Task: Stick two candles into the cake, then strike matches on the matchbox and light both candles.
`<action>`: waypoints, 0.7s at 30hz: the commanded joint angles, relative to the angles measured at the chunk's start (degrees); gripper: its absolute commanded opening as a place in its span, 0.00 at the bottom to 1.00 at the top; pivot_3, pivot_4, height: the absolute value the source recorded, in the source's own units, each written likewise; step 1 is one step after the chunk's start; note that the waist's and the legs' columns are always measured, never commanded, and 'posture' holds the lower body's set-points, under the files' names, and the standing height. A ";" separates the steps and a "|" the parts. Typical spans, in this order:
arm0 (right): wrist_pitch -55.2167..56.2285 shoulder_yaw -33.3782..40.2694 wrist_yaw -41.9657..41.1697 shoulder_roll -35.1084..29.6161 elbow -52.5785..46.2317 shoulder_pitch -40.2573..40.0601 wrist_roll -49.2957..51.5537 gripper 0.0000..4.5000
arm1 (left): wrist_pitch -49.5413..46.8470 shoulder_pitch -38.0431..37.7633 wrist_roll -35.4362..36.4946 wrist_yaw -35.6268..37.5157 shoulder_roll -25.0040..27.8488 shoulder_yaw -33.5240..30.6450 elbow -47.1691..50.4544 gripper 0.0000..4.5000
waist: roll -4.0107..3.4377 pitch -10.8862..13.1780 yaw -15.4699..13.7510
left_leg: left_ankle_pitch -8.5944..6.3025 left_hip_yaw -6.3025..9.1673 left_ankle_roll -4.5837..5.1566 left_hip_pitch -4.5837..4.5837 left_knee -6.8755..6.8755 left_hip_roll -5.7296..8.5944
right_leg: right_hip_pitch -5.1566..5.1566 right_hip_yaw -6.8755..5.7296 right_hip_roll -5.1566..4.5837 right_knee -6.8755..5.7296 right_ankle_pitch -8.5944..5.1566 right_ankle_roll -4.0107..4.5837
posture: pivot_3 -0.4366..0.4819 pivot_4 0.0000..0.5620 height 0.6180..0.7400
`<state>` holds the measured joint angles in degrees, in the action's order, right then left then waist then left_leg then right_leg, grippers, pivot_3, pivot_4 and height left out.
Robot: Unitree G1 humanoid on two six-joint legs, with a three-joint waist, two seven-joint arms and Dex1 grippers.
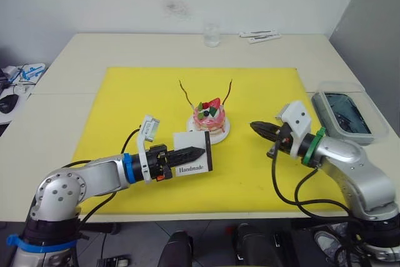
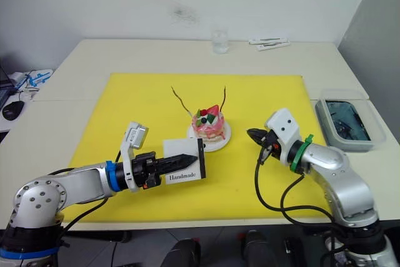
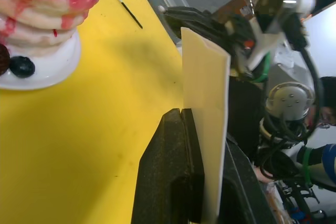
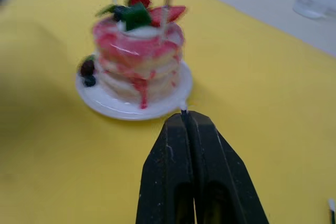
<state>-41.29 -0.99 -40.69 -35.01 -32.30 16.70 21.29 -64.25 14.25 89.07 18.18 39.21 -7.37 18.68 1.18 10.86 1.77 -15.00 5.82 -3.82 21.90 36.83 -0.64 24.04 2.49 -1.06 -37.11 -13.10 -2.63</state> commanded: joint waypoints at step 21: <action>5.11 -11.75 -9.78 -5.43 -2.26 11.72 2.26 0.00 | -1.17 5.08 -4.81 2.32 -4.65 2.11 -3.63 0.00 | 0.01 0.00 0.04 | 0.00 0.02 0.00 0.02 0.02 0.00 | 0.01 -0.01 -0.01 0.00 0.02 -0.04 | 0.48 0.27 1.00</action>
<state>-37.75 -12.59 -50.28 -40.67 -34.32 27.33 24.59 -65.35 19.11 83.97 19.62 34.76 -4.74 13.62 1.19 10.86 1.81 -15.00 5.84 -3.83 21.93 36.85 -0.64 24.06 2.48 -1.07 -37.10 -13.08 -2.67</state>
